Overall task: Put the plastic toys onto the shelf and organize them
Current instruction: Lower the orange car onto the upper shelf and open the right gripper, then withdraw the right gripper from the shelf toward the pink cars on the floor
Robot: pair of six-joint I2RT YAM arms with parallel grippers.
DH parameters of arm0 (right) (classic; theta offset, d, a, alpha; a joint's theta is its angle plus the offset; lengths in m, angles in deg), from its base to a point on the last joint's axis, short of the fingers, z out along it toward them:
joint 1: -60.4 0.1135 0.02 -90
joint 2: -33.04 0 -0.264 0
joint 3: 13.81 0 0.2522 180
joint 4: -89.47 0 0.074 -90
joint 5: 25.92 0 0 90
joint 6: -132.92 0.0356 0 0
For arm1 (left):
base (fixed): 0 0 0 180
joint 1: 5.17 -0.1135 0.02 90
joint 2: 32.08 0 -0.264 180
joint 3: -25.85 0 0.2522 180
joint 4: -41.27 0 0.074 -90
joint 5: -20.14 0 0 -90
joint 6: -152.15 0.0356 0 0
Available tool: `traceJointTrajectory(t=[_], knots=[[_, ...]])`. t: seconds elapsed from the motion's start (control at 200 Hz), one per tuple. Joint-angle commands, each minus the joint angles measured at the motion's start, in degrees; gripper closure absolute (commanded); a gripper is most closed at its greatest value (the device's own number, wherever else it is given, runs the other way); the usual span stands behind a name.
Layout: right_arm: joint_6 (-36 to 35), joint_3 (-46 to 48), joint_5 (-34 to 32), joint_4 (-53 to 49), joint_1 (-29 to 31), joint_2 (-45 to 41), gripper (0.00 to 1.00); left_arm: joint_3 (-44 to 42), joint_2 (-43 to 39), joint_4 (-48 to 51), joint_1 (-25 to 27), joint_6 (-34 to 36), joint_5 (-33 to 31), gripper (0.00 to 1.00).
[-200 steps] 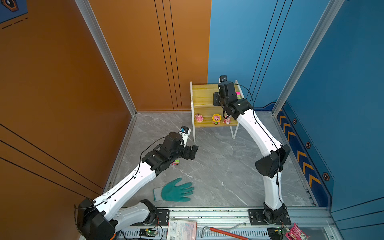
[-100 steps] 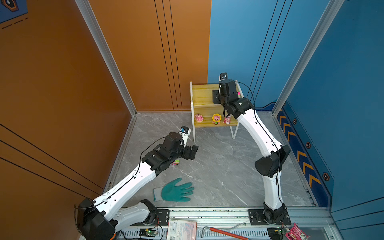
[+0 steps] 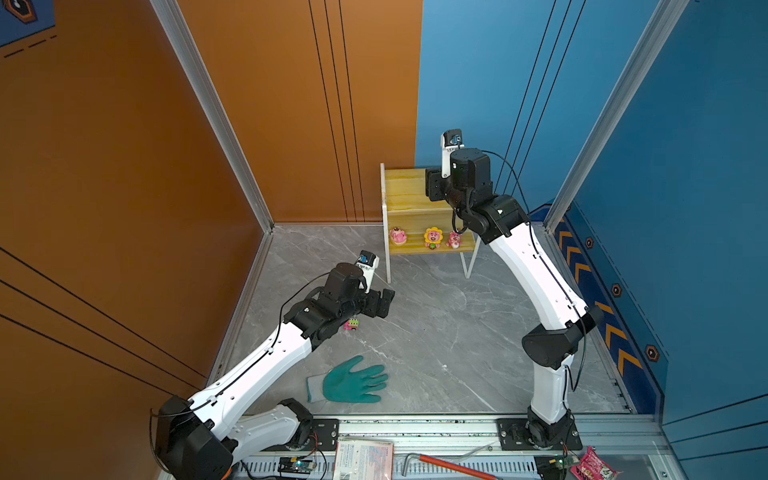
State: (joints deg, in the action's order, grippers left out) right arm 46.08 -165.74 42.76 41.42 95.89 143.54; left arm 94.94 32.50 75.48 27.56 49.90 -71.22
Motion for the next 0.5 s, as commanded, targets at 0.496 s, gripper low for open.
traceJointTrajectory(t=[0.496], knots=[[-4.67, 63.93, -1.98, 30.61, 22.52, -31.49, 0.32, 3.18, 5.30, 2.94, -22.73, -7.52, 0.54, 0.04]])
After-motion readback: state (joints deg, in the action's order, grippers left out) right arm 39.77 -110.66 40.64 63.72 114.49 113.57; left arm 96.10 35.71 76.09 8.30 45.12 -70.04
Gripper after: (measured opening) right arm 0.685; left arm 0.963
